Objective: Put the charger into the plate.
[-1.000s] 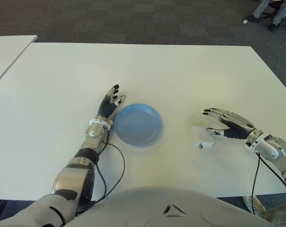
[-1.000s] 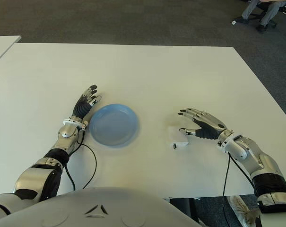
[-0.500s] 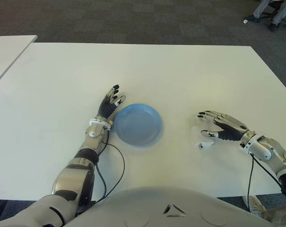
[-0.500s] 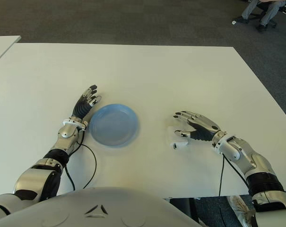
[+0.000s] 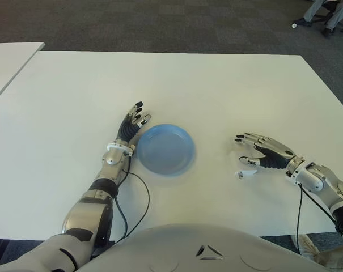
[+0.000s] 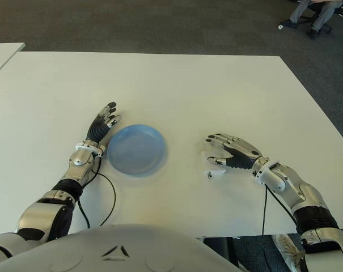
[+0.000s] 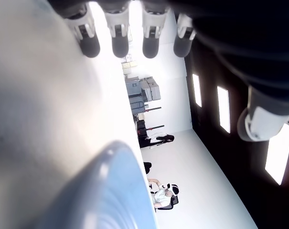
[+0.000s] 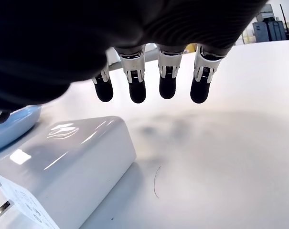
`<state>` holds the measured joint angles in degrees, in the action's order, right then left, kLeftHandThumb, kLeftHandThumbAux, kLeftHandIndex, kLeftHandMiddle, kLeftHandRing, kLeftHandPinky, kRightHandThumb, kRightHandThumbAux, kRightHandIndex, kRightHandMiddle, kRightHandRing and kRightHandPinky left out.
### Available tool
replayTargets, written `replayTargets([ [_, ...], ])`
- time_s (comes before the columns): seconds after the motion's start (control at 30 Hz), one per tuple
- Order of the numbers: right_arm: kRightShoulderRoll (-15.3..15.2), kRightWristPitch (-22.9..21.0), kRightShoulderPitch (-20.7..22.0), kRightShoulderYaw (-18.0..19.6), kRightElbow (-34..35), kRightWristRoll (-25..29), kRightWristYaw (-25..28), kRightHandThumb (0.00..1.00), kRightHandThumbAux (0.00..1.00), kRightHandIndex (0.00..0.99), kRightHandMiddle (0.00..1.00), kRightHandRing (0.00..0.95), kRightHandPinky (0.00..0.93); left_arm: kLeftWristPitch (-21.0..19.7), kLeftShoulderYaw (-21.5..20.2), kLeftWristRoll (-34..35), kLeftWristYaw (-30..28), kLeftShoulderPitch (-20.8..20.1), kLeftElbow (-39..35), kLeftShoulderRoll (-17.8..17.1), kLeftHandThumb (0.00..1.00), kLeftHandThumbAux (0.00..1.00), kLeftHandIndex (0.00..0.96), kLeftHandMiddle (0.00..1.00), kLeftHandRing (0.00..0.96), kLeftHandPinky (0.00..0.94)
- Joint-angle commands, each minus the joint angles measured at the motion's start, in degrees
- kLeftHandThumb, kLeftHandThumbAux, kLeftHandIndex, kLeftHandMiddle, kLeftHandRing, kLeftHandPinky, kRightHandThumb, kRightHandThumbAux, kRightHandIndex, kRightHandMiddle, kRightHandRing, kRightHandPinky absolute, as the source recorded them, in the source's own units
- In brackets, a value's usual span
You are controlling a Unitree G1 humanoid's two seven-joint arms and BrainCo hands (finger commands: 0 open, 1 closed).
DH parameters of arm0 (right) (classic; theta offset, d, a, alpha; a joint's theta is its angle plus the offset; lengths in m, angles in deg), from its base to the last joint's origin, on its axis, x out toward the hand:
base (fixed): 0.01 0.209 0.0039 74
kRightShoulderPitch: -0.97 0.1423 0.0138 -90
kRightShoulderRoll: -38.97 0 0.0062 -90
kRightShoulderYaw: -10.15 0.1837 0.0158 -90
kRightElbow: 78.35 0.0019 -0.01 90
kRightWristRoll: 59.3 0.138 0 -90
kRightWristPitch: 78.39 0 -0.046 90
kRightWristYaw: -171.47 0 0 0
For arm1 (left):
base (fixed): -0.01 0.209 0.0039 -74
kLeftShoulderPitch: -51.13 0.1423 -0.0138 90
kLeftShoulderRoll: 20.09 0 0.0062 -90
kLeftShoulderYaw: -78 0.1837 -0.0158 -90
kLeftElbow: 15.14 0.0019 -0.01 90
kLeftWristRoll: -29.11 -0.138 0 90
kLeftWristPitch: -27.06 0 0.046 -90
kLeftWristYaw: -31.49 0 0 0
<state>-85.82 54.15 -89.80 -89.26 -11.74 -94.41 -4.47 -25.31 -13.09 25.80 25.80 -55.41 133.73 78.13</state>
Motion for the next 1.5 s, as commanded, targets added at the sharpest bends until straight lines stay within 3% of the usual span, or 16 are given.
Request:
replayTargets([
  [0.03, -0.04, -0.76, 0.68, -0.9, 0.92, -1.04, 1.07, 0.24, 0.094, 0.0, 0.0, 0.0, 0.0, -4.32, 0.69, -0.39, -1.27, 5.36, 2.74, 0.49, 0.0, 0.484, 0.0, 0.029, 0.028, 0.046],
  [0.5, -0.4, -0.75, 0.03, -0.71, 2.13, -1.14, 0.75, 0.224, 0.104, 0.0, 0.0, 0.0, 0.0, -4.4, 0.81, -0.54, -1.41, 6.02, 1.71, 0.18, 0.0, 0.494, 0.0, 0.028, 0.027, 0.041],
  [0.87, -0.96, 1.49, -2.03, 0.48, 1.78, -0.61, -2.56, 0.206, 0.113, 0.0, 0.0, 0.0, 0.0, -5.06, 0.87, -0.7, -1.66, 6.26, 1.36, -0.27, 0.0, 0.498, 0.0, 0.03, 0.028, 0.044],
  [1.5, -4.17, 3.88, -7.74, 5.03, 4.61, 0.75, -3.2, 0.235, 0.093, 0.0, 0.0, 0.0, 0.0, -5.62, 1.06, -0.9, -1.75, 5.59, 2.37, -0.91, 0.0, 0.494, 0.001, 0.04, 0.038, 0.051],
])
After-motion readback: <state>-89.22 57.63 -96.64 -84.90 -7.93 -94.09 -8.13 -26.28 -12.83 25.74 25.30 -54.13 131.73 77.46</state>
